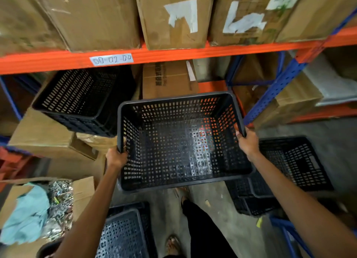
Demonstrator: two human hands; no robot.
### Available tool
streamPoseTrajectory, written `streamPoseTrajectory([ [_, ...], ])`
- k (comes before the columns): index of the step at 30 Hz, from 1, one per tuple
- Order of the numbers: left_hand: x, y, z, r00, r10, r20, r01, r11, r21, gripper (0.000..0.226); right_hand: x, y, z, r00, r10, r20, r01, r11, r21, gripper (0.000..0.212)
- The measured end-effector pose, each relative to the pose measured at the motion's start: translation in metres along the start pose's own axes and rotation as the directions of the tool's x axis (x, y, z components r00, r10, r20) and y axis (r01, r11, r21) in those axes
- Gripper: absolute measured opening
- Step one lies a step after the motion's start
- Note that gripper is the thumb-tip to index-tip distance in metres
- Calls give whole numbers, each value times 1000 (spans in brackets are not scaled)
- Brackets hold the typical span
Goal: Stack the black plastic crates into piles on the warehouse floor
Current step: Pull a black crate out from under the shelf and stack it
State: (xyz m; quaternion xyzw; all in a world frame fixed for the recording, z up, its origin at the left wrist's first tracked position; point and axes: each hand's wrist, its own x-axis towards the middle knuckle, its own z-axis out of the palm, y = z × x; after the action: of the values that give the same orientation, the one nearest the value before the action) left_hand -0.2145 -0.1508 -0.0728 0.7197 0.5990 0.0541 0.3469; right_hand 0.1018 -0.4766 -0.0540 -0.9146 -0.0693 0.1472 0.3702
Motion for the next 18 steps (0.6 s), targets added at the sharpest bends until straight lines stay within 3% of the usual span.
streamPoseTrajectory([
  [8,-46,-55,24,997,-75,29,76,997,-15,18,-62,57,7,993,108,36,-109,994,4,29],
  [18,37,-99,136,985,-164,49,165,986,-4,17,26,139,103,990,104,101,-100,994,-40,37],
])
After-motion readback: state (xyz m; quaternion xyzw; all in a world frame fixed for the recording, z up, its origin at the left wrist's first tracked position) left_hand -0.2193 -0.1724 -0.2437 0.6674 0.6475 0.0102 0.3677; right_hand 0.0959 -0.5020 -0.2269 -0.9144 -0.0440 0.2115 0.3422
